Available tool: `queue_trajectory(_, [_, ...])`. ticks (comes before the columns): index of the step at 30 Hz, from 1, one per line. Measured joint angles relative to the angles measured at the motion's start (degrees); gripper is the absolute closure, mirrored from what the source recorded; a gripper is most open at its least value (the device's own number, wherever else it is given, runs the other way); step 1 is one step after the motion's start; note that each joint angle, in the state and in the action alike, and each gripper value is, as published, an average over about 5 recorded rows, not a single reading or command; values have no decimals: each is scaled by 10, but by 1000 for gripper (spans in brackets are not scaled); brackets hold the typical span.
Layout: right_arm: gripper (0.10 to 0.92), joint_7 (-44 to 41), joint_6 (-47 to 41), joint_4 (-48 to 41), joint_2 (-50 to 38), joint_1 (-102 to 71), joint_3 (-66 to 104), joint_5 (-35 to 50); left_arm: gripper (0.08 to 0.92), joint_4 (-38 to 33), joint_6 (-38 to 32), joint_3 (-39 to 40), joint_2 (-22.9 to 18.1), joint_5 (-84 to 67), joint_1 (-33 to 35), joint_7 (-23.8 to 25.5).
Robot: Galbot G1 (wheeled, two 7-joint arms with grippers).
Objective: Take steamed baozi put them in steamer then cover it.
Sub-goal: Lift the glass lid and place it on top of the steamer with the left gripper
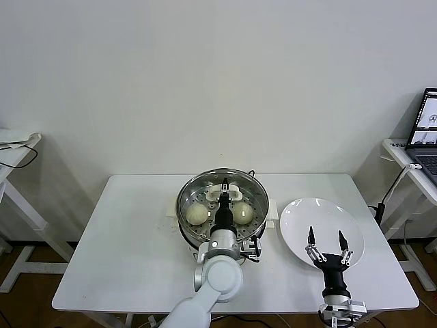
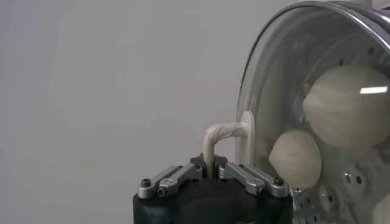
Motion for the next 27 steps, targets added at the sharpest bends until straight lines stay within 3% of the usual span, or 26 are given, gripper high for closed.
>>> queue_trajectory(27, [203, -3, 2, 0, -1, 2, -3, -2, 811, 10, -11, -13, 0, -2, 9, -17])
